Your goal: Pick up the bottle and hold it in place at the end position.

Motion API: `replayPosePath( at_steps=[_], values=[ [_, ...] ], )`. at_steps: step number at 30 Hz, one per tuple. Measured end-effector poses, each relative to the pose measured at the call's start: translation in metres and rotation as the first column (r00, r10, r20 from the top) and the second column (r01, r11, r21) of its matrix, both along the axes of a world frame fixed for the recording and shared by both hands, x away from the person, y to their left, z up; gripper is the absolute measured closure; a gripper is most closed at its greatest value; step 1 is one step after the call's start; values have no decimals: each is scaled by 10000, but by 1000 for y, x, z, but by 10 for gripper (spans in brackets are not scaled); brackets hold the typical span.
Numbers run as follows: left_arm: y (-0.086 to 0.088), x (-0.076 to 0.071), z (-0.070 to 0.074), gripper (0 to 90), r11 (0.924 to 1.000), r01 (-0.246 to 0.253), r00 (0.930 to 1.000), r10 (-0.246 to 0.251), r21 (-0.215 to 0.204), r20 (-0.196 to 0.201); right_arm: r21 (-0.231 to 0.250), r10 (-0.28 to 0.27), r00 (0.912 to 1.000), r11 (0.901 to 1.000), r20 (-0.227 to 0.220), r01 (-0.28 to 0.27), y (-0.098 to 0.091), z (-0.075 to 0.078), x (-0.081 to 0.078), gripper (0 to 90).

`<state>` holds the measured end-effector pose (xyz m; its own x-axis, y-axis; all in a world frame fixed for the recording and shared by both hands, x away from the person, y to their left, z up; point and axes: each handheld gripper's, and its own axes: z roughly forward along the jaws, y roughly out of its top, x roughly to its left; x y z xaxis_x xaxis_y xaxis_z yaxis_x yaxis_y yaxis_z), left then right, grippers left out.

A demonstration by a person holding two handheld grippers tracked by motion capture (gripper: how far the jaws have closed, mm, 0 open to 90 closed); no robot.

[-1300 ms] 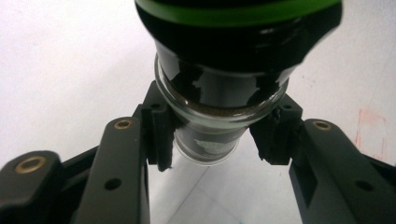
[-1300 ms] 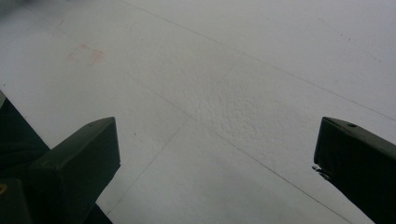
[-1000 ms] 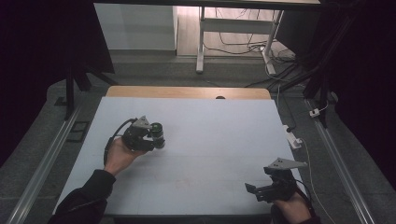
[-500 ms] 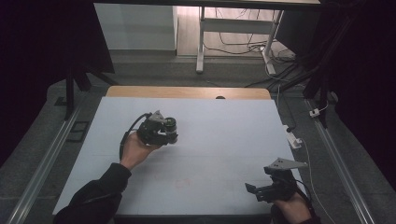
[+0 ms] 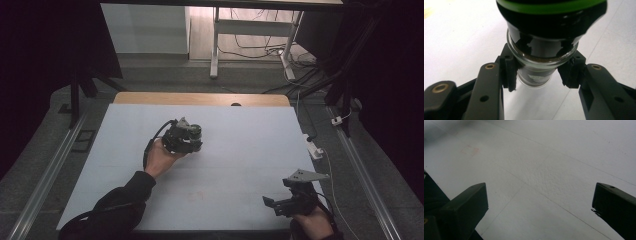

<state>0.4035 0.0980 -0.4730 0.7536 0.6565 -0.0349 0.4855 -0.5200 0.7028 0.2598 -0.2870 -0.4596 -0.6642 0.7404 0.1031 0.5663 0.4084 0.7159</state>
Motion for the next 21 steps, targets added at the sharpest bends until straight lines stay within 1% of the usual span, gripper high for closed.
replayPosePath(
  at_steps=[5, 12, 14, 16, 21],
  values=[
    [-8, 6, -3, 538, 9998, 66, 10000, -67, -172, -51, -14, 0, 10000, 10000, 4, 0, 0, 0, 0, 3],
    [-19, 11, -12, 538, 9994, 339, 9993, -340, -48, -149, 12, -1, 10000, 10000, 0, 1, 0, 0, 0, 3],
    [-20, 12, -15, 538, 9993, 377, 9992, -376, 58, -110, 22, 1, 10000, 10000, 14, -1, 0, 0, 0, 3],
    [-20, 12, -19, 538, 9991, 424, 9990, -424, 10, -155, 23, 7, 10000, 10000, 13, -7, 0, 0, 0, 3],
    [-22, 13, -26, 537, 9988, 468, 9988, -465, 160, -154, -12, 22, 10000, 10000, 44, -22, 0, 0, -1, 3]
  ],
)
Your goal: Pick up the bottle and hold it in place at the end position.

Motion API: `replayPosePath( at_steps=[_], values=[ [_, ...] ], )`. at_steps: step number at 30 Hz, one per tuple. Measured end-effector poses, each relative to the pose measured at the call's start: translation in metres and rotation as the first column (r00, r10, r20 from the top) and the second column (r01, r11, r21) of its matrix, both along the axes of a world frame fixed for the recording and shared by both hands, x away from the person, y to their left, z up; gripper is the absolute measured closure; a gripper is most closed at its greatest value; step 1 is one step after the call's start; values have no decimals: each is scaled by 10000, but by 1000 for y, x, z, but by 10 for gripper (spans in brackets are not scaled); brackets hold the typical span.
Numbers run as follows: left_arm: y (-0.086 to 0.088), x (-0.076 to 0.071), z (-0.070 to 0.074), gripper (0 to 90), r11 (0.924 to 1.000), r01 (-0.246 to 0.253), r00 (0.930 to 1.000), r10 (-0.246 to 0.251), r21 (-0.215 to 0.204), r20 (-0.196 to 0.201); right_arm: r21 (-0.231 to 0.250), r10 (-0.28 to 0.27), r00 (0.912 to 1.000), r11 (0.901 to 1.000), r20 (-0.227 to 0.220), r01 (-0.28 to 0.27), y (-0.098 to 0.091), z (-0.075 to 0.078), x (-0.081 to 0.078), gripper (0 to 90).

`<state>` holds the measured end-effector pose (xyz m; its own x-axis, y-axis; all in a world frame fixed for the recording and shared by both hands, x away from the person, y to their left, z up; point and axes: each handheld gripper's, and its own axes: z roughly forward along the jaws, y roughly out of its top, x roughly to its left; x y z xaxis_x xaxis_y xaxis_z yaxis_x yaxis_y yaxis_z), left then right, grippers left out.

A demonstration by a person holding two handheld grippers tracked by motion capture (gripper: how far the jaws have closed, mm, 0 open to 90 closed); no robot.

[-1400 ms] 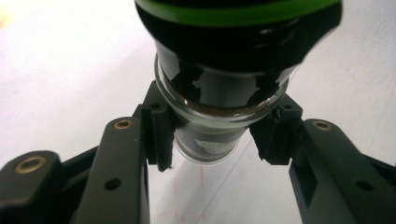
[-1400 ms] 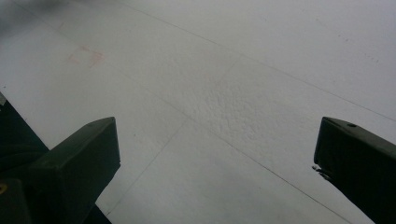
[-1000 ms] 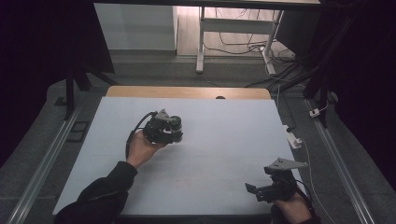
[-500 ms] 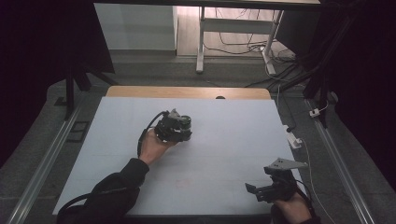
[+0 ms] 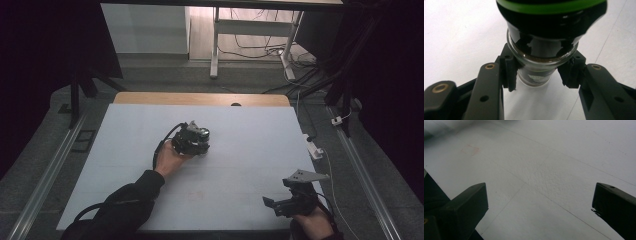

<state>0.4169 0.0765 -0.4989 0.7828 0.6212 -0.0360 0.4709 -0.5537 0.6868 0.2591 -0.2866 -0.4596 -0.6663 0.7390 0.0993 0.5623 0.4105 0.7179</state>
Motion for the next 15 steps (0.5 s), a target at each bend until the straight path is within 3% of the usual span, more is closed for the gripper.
replayPosePath(
  at_steps=[4, 7, 15],
  values=[
    [1, 1, -6, 538, 9998, -7, 9999, 5, 197, 113, 18, -4, 10000, 10000, -6, 4, 0, 0, 0, 3],
    [3, 2, -8, 537, 10000, -9, 10000, 9, -10, 48, 18, -7, 10000, 10000, 6, 7, 0, 0, 0, 3],
    [5, 0, -10, 538, 10000, -18, 9998, 19, -93, 183, -12, 15, 10000, 10000, 6, -14, 0, 0, 0, 3]
  ],
)
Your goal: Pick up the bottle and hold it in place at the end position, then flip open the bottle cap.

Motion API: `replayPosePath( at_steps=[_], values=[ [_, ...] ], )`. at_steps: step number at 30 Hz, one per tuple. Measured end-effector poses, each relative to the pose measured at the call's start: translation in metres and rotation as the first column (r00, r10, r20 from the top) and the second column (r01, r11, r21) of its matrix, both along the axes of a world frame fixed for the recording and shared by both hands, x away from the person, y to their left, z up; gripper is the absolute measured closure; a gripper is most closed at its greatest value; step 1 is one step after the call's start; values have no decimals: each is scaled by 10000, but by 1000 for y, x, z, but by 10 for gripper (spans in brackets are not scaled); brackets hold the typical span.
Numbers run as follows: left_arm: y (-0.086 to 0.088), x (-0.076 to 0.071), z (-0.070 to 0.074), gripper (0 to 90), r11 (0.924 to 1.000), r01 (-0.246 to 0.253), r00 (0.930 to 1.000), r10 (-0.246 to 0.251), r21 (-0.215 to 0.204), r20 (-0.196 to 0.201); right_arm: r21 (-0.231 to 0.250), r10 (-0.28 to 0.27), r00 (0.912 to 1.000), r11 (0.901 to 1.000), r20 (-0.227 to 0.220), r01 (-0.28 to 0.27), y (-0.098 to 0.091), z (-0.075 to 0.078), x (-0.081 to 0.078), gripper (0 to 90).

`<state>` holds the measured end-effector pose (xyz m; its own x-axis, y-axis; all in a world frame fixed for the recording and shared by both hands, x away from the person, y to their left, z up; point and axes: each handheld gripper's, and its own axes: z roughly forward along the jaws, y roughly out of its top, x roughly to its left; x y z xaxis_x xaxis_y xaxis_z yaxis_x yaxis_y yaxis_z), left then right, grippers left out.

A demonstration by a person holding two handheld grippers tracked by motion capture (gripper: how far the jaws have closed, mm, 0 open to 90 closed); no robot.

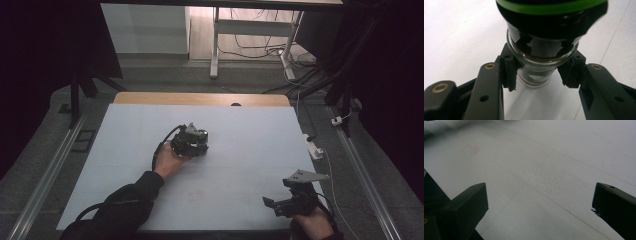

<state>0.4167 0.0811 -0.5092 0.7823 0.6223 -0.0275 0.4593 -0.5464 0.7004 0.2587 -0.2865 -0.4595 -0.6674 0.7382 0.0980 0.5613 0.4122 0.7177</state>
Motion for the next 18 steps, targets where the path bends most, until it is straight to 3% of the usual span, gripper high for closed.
replayPosePath(
  at_steps=[9, 18],
  values=[
    [0, 1, 1, 538, 10000, 58, 10000, -58, 70, -58, -87, -75, 9999, 9999, 110, 76, 1, 1, -1, 1],
    [0, 1, 1, 538, 9999, 96, 9999, -95, 69, -99, 146, -87, 9996, 9999, 251, 84, 1, 3, -2, 0]
  ],
)
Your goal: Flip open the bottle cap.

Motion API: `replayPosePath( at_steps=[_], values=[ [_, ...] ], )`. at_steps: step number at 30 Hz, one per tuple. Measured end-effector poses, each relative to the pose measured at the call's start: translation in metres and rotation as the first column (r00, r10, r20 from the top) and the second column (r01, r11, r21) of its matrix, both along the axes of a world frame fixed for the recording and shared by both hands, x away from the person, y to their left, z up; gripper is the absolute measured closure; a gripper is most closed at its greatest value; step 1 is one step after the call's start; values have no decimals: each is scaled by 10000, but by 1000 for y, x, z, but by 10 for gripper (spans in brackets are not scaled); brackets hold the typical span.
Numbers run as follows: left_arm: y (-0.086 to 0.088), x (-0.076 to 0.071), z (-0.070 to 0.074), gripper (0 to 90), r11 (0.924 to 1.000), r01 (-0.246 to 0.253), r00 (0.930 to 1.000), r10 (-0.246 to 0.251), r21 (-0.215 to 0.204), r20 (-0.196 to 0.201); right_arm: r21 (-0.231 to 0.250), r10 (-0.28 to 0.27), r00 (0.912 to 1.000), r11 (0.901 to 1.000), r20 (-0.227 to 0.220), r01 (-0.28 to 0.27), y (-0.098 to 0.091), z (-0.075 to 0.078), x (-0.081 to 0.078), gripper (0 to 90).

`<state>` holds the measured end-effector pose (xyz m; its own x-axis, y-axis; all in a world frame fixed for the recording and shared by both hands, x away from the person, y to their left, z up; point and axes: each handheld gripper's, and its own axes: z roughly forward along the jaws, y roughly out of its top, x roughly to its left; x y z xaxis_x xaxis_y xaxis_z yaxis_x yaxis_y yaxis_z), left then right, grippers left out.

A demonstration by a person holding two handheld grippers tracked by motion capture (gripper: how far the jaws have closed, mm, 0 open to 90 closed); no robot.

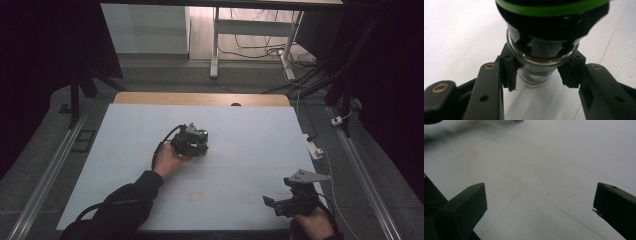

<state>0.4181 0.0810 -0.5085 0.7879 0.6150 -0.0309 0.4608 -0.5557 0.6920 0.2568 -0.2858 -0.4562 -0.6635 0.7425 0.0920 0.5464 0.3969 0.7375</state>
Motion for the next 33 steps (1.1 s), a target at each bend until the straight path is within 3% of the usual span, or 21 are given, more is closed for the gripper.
replayPosePath(
  at_steps=[15, 25, 33],
  values=[
    [1, 0, -1, 538, 9999, 55, 10000, -55, -93, 41, 55, 546, 9968, 9985, 579, -550, 15, 9, 2, 0],
    [2, 0, -2, 538, 9998, 123, 9998, -122, -132, 131, 59, 1127, 9890, 9935, 962, -1138, 34, 12, 9, 0],
    [2, 0, -3, 539, 9998, 139, 9998, -137, -128, 146, 423, 1382, 9870, 9890, 820, -1419, 44, 10, 21, 0]
  ],
)
